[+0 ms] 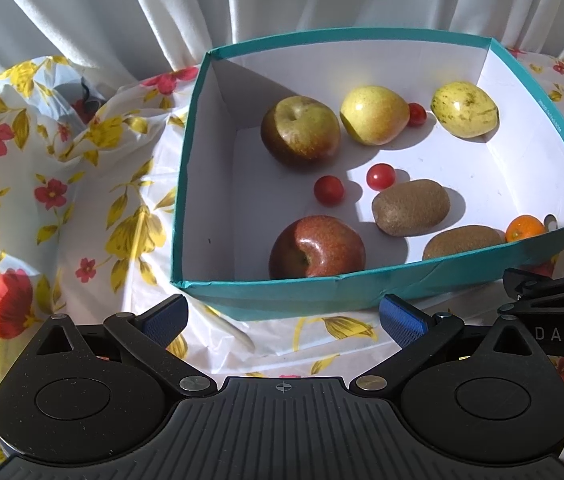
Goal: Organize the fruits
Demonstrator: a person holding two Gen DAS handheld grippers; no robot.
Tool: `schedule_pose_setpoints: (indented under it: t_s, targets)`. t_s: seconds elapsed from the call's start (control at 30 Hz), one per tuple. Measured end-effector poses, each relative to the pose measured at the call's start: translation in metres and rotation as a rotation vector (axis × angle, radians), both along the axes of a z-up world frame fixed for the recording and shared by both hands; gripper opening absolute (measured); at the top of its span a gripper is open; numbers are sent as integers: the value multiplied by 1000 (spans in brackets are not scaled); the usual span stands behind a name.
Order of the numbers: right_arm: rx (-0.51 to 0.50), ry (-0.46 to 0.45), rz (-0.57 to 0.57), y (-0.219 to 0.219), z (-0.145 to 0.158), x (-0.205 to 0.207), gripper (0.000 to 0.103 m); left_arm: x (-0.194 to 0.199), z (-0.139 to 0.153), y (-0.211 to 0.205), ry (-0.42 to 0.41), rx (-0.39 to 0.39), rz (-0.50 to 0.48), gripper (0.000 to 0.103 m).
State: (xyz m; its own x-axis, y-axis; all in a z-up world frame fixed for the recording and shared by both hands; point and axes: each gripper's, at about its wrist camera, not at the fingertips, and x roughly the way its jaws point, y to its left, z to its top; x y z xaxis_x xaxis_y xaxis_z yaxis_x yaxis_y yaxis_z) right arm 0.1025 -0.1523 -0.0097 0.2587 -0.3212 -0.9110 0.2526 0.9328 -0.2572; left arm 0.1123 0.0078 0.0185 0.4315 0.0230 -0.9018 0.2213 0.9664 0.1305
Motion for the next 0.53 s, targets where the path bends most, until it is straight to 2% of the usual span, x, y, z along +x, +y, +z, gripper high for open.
schedule_pose_setpoints:
  t_s: [0.53]
  targets:
    - [-12,-1,2,-1,1,3,103,1,-1,-2,-12,17,-3,103]
